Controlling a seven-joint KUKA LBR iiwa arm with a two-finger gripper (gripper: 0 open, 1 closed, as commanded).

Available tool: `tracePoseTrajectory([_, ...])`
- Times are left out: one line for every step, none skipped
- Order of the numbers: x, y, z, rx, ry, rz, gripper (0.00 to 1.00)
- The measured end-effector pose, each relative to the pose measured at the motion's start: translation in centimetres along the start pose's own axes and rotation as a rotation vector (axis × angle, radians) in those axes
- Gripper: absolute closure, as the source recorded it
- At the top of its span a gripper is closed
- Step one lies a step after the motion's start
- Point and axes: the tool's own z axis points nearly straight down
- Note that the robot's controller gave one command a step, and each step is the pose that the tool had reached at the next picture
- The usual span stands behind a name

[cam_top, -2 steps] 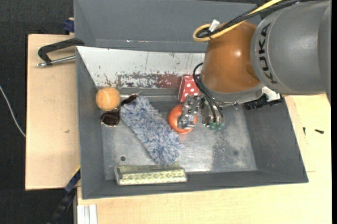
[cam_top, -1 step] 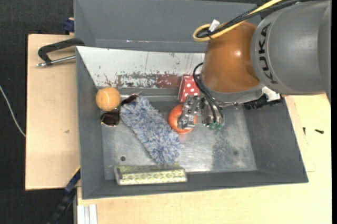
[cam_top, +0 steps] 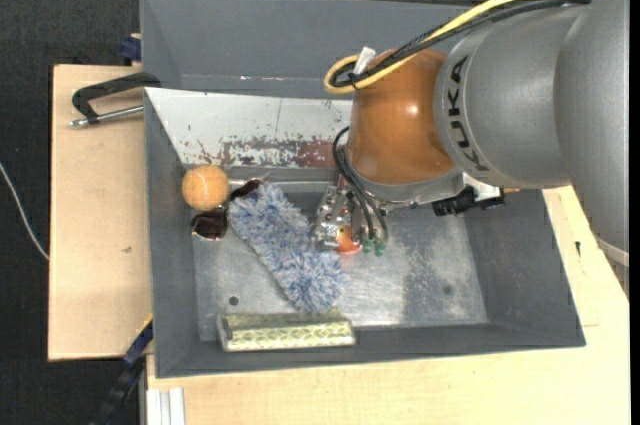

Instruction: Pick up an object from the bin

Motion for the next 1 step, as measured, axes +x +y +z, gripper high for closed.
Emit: tracePoseTrajectory([0.11,2.77,0.54,-0.006,-0.004,-0.001,1.00])
